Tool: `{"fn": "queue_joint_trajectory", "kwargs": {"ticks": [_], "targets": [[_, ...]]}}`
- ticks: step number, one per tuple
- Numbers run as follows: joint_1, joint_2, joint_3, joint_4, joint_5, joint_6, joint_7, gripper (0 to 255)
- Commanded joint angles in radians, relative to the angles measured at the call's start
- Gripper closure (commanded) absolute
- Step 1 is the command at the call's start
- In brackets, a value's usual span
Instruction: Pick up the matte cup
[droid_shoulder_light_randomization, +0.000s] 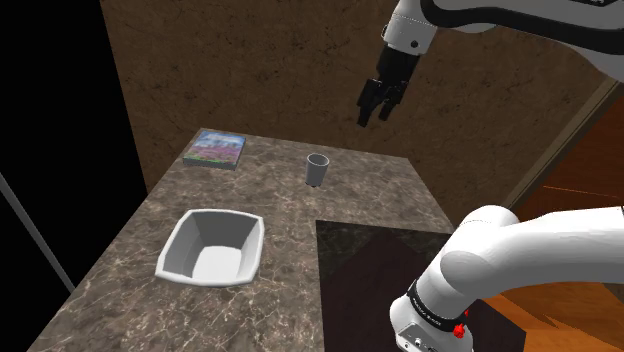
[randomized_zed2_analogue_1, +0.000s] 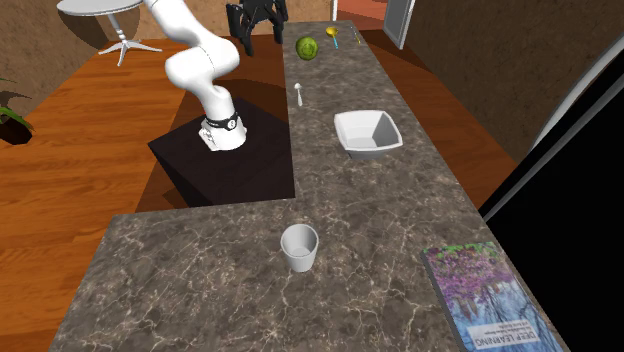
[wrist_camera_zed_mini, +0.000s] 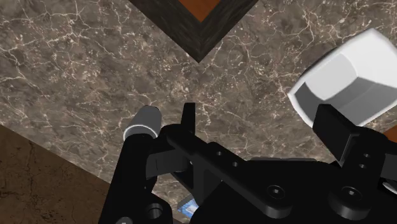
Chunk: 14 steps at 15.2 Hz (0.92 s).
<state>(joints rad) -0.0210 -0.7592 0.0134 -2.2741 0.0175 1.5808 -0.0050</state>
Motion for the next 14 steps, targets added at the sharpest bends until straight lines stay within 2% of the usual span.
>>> {"fn": "queue_joint_trajectory", "kwargs": {"ticks": [1, 8, 14], "targets": [[0.0, 0.0, 0.0, 0.0, 0.0, 0.0, 0.0, 0], [-0.018, 0.151, -0.038, -0.071, -0.041, 0.22, -0.054, 0], [-0.034, 0.324, -0.069, -0.078, -0.069, 0.401, -0.095, 0]]}}
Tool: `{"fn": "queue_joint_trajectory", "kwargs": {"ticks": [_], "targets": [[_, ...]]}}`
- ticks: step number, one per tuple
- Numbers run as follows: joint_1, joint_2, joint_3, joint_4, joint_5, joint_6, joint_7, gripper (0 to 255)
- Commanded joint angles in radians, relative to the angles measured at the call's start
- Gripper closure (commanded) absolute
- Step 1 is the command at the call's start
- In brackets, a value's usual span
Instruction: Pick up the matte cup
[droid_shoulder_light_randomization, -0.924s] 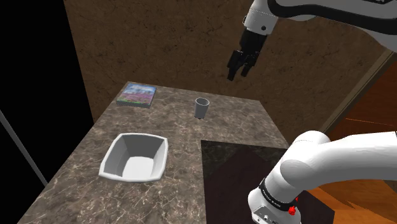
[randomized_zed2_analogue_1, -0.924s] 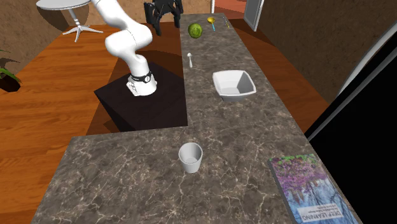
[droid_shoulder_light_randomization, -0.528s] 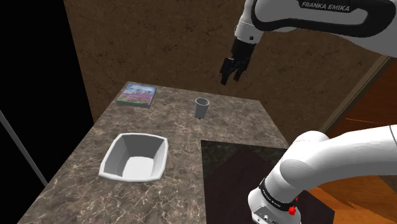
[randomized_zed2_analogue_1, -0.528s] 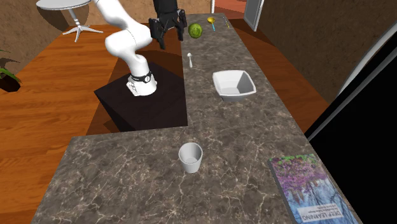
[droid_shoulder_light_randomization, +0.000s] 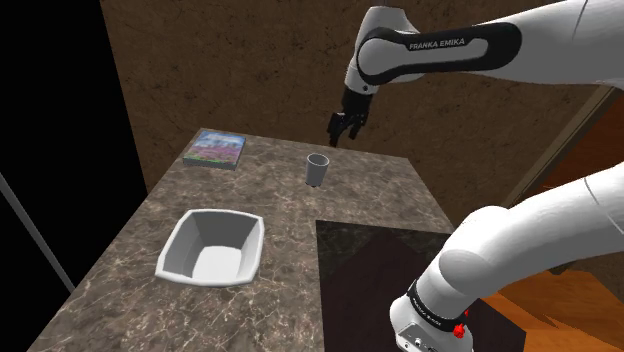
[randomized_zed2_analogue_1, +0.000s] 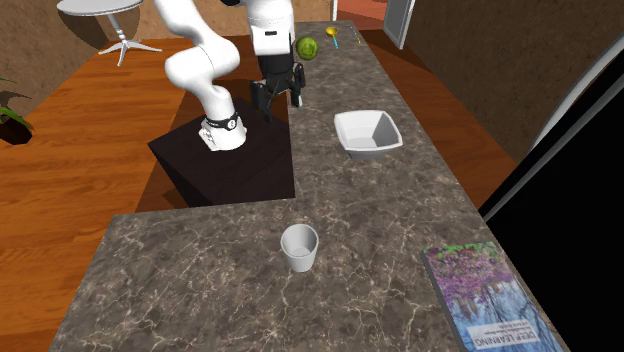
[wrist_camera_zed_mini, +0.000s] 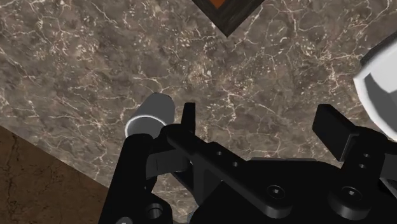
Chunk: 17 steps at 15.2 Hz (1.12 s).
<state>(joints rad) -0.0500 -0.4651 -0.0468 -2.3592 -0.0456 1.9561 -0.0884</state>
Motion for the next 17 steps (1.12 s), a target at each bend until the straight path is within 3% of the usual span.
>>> {"fn": "queue_joint_trajectory", "kwargs": {"ticks": [1, 9, 17], "targets": [[-0.007, 0.062, -0.014, 0.01, -0.01, 0.054, -0.018, 0], [-0.026, 0.339, -0.051, 0.089, -0.027, 0.255, -0.07, 0], [-0.049, 0.637, -0.073, 0.253, -0.019, 0.392, -0.123, 0]]}}
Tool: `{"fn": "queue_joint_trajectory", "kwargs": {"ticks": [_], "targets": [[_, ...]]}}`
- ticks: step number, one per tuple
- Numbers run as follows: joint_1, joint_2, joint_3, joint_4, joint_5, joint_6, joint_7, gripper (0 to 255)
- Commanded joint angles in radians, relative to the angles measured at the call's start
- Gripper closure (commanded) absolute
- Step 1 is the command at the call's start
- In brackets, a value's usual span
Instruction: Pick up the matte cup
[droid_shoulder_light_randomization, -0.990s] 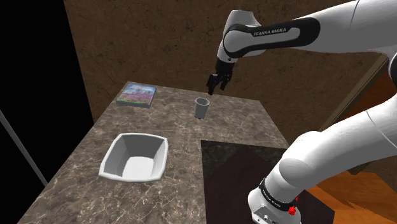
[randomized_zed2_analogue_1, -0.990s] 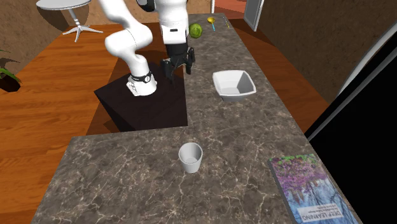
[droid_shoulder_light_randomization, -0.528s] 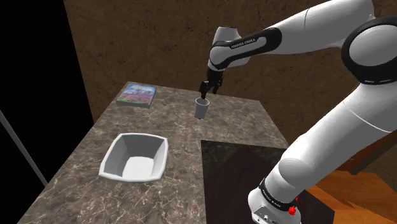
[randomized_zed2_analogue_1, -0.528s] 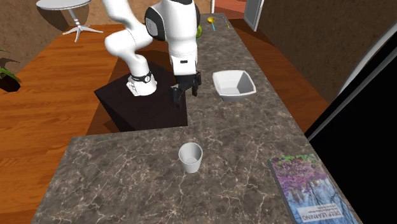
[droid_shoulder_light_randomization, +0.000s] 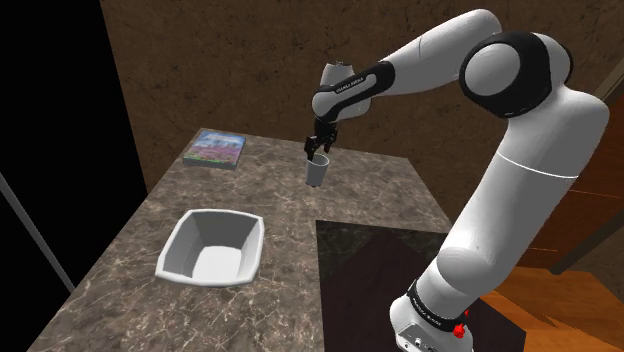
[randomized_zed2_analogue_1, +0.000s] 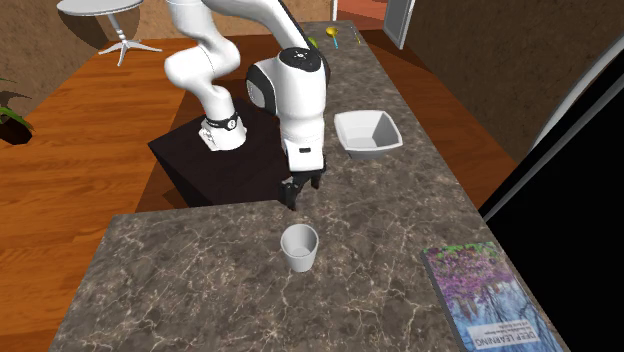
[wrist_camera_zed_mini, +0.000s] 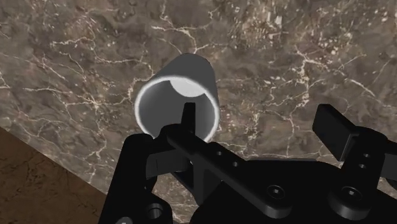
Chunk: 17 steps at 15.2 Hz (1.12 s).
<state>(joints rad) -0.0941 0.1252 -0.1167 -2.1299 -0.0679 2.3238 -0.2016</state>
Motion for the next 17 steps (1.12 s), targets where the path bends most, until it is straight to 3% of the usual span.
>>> {"fn": "queue_joint_trajectory", "kwargs": {"ticks": [1, 5, 14, 15, 17], "targets": [[-0.009, 0.085, -0.005, 0.05, 0.005, 0.037, -0.017, 0], [-0.026, 0.222, -0.006, 0.155, 0.013, 0.07, -0.039, 0], [-0.029, 0.289, -0.003, 0.14, 0.018, 0.152, -0.037, 0], [-0.028, 0.29, -0.003, 0.14, 0.018, 0.153, -0.036, 255], [-0.029, 0.291, -0.003, 0.141, 0.018, 0.153, -0.036, 255]]}}
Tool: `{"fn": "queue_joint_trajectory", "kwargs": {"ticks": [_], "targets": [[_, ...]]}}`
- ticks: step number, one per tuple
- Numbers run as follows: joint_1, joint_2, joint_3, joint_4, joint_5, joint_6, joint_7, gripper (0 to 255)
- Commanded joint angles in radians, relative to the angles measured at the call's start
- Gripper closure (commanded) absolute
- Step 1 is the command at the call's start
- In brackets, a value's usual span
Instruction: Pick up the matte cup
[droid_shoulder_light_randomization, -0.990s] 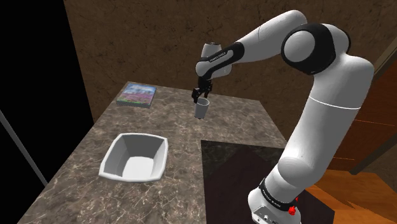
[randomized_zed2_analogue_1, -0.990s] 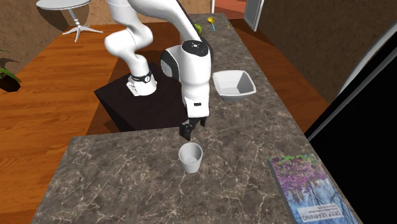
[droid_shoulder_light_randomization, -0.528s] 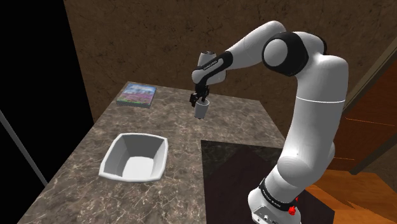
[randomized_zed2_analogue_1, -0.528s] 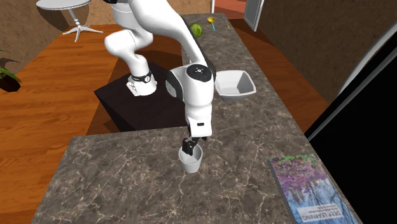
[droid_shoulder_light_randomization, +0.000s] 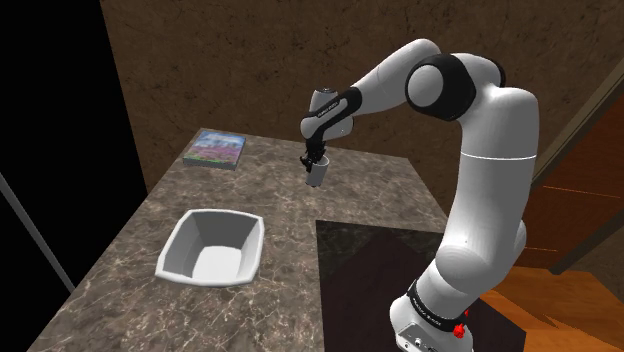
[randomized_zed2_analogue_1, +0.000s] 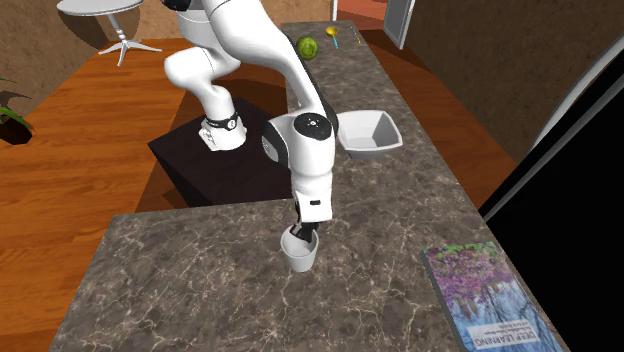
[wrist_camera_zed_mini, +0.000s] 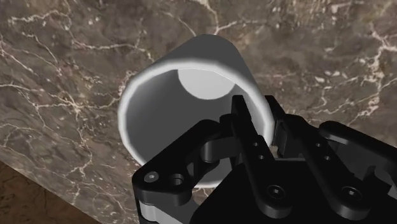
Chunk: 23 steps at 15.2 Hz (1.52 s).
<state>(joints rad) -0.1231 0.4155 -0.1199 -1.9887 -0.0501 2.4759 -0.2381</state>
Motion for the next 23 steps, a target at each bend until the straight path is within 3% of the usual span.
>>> {"fn": "queue_joint_trajectory", "kwargs": {"ticks": [1, 7, 23], "targets": [[0.0, 0.001, 0.0, 0.0, 0.0, 0.001, 0.0, 255], [0.0, -0.001, 0.0, -0.001, 0.0, 0.0, 0.0, 255], [0.006, -0.127, -0.005, 0.041, -0.008, -0.168, -0.005, 255]]}}
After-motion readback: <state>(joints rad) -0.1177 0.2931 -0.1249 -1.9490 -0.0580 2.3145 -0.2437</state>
